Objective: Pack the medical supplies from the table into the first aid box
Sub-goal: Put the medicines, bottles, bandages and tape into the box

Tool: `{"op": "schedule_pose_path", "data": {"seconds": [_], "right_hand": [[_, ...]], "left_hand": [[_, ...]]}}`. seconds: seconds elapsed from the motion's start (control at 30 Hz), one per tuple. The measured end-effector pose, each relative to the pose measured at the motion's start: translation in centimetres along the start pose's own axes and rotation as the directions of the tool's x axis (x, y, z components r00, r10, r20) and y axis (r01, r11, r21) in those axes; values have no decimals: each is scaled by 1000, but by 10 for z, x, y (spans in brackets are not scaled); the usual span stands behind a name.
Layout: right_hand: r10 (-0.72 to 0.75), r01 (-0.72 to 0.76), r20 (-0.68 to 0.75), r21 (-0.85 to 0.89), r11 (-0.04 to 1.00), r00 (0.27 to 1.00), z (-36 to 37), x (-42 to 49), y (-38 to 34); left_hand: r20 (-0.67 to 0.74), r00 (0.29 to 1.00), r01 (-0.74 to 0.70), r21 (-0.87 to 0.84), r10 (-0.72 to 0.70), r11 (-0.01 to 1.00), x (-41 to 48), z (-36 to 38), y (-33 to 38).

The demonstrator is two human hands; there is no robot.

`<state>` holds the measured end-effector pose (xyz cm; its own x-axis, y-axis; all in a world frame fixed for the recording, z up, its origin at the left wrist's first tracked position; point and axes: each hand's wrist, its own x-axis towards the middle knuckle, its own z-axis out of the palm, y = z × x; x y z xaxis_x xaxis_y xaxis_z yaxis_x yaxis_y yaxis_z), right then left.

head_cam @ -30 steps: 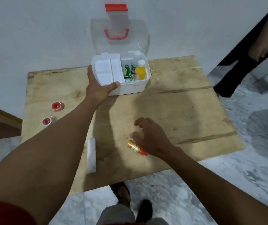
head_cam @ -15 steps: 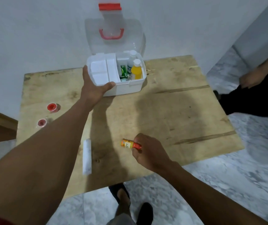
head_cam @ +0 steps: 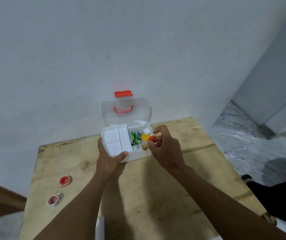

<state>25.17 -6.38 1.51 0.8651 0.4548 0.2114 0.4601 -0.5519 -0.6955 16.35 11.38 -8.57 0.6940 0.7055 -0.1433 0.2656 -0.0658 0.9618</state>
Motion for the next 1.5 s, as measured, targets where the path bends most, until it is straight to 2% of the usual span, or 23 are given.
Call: {"op": "schedule_pose_path", "data": {"seconds": [0.13, 0.37, 0.5, 0.77, 0.97, 1.3, 1.5], "right_hand": [[-63, 55, -52, -148, 988, 997, 12, 27, -1], [-103, 161, 172, -371, 915, 980, 44, 49, 18], [-82, 188, 264, -411, 892, 961, 56, 55, 26], [-48, 176, 271, -473, 863, 961, 76, 68, 33], [33, 134, 297, -525, 840, 954, 85, 78, 35], [48, 67, 292, -371, 926, 955, 69, 68, 35], [-54, 74, 176, -109, 991, 983, 35, 44, 45]], "left_hand": [[-9, 999, -43, -19, 43, 999, -1, 0, 2], [-25, 998, -53, -8, 53, 999, 1, 2, 0], [-18, 999, -50, 15, 50, 999, 3, 2, -1], [-27, 1000, -9, 34, 10, 999, 3, 3, -3], [-38, 999, 6, 3, -6, 1000, 4, 4, -6], [-34, 999, -19, -42, 17, 999, 1, 3, -4], [-24, 999, -45, -49, 44, 998, 1, 2, -3]]}}
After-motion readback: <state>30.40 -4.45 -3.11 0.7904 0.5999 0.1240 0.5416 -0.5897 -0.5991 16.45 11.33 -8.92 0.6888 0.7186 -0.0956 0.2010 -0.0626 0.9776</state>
